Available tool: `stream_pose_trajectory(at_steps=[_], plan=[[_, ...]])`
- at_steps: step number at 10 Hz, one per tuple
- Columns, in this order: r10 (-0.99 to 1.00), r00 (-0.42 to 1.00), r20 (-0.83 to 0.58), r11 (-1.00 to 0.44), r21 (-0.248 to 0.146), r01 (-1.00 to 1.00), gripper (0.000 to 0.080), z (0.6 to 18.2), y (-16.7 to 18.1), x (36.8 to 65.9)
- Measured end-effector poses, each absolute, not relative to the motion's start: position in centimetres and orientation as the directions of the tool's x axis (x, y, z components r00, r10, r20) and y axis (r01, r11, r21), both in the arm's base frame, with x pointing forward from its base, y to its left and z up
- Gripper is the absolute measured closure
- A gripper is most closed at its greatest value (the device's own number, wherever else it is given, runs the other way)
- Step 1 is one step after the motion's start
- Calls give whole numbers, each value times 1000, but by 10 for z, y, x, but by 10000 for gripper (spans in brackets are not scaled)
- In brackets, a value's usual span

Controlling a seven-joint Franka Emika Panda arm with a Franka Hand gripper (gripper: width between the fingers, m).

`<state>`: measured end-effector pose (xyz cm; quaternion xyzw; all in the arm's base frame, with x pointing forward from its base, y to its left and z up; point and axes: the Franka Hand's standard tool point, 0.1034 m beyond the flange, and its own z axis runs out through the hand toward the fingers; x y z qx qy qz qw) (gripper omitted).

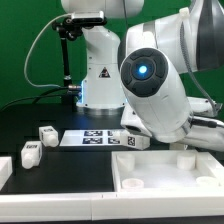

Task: Assemble one leg

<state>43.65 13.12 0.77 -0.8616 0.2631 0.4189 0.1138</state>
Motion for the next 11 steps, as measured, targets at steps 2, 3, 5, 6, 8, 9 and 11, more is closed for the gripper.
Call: stream_pose_trajectory(at_steps=[2, 3, 5, 6, 8, 9, 11], plan=[[-359, 510, -782, -835, 25, -549, 409, 7, 131, 436], [-353, 511, -784, -836, 20, -548, 409, 9, 129, 437], [-310, 522, -794, -834, -37, -551, 515, 42, 103, 459], [-282, 523, -805, -829, -70, -554, 515, 67, 87, 478], [-277, 583, -764, -830, -115, -545, 515, 96, 74, 520], [-281, 594, -754, -833, -116, -541, 515, 95, 78, 522], [-333, 661, -672, -825, -133, -550, 514, 91, 78, 533]])
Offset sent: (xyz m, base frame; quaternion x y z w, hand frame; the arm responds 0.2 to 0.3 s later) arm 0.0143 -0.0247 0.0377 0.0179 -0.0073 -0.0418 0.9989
